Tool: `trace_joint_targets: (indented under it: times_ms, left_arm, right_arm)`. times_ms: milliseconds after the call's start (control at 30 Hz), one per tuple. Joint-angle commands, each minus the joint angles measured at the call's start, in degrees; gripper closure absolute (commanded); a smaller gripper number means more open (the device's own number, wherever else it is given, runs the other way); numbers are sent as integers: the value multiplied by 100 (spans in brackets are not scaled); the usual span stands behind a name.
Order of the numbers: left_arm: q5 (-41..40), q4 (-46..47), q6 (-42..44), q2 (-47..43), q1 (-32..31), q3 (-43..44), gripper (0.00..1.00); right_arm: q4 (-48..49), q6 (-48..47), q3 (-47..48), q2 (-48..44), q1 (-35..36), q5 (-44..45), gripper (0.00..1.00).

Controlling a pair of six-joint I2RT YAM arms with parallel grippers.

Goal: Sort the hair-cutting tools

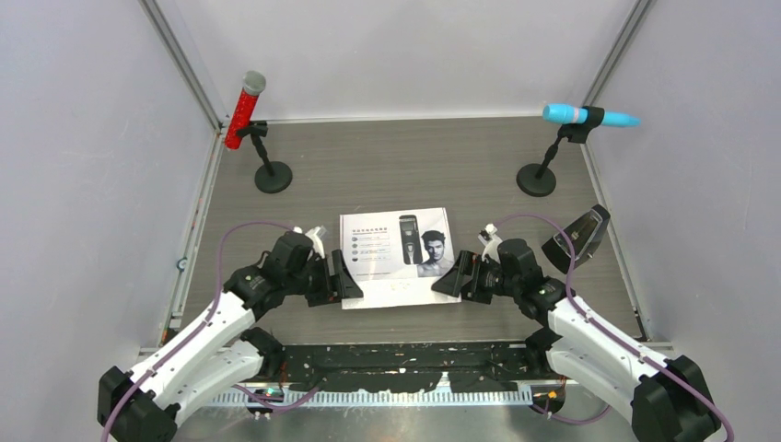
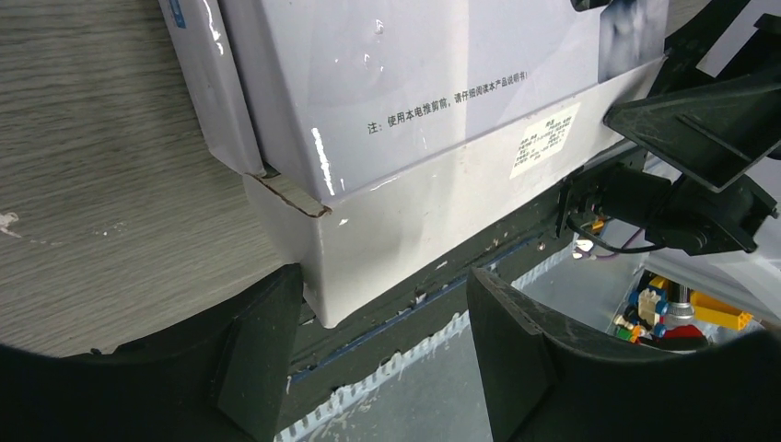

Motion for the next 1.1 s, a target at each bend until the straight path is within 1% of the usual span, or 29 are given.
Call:
trace_joint_targets:
  times_ms: [0,233,333,633,833,1067]
  left_arm:
    - [302,257,-234,-156,-121,356,32]
    - [313,283,-391,-268,-211,371,32]
    - [195,223,-392,-269,-232,338,32]
    - [-409,-451,-163,-349,-273,496,31]
    - [-363,-359,-204,-292,-276,383,30]
    - [-475,-451,-251,-397,-342,481,30]
  right_arm:
    - [194,-40,252,-42,18,-73,13]
    - [245,-14,231,-33,18,-97,13]
    - [257,-6,205,-34,18,-97,13]
    - [290,-13,141,-30,18,-92,13]
    - [315,-2,122,-23,18,-96,13]
    - [302,-7,117,-62,18,-89,13]
